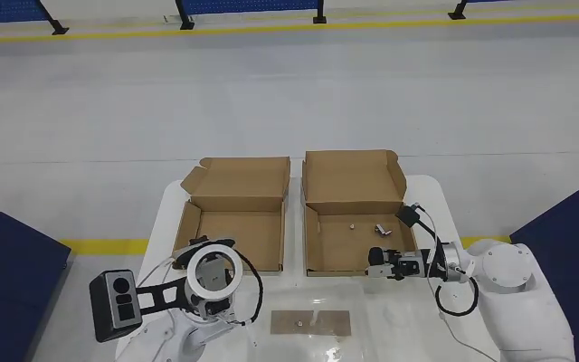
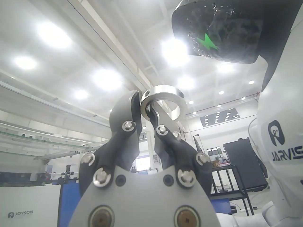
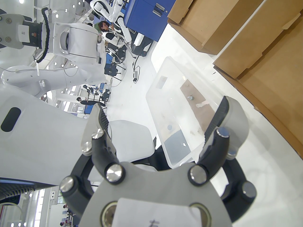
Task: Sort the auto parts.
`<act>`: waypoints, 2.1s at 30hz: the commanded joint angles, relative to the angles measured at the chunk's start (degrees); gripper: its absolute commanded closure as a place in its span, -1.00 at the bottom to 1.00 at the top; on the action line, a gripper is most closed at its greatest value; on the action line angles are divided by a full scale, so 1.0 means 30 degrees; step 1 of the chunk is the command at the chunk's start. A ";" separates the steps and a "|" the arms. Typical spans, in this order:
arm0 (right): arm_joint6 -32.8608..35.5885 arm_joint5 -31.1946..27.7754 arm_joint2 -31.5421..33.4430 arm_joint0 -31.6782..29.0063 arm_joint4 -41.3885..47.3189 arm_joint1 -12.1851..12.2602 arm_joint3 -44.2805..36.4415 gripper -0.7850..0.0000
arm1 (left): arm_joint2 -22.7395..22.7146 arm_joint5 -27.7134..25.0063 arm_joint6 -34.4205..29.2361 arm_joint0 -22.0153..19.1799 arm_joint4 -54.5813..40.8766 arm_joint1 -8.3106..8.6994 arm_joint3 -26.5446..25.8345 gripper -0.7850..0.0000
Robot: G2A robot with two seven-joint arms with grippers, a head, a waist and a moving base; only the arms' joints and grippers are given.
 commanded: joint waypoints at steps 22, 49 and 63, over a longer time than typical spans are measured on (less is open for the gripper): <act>0.0001 0.0001 0.0001 0.0000 0.0000 0.0000 0.0000 -1.00 | -0.2828 0.0074 -0.3194 0.1375 0.1590 0.0119 0.1706 1.00; 0.0001 0.0001 0.0001 0.0000 0.0000 0.0000 0.0000 -1.00 | -0.5107 0.0289 -0.6133 0.2886 0.1844 0.0180 0.5382 1.00; 0.0001 0.0001 0.0001 0.0000 0.0000 0.0000 0.0000 -1.00 | -0.4778 0.4176 -1.2184 0.2753 0.2669 -0.0228 0.5523 1.00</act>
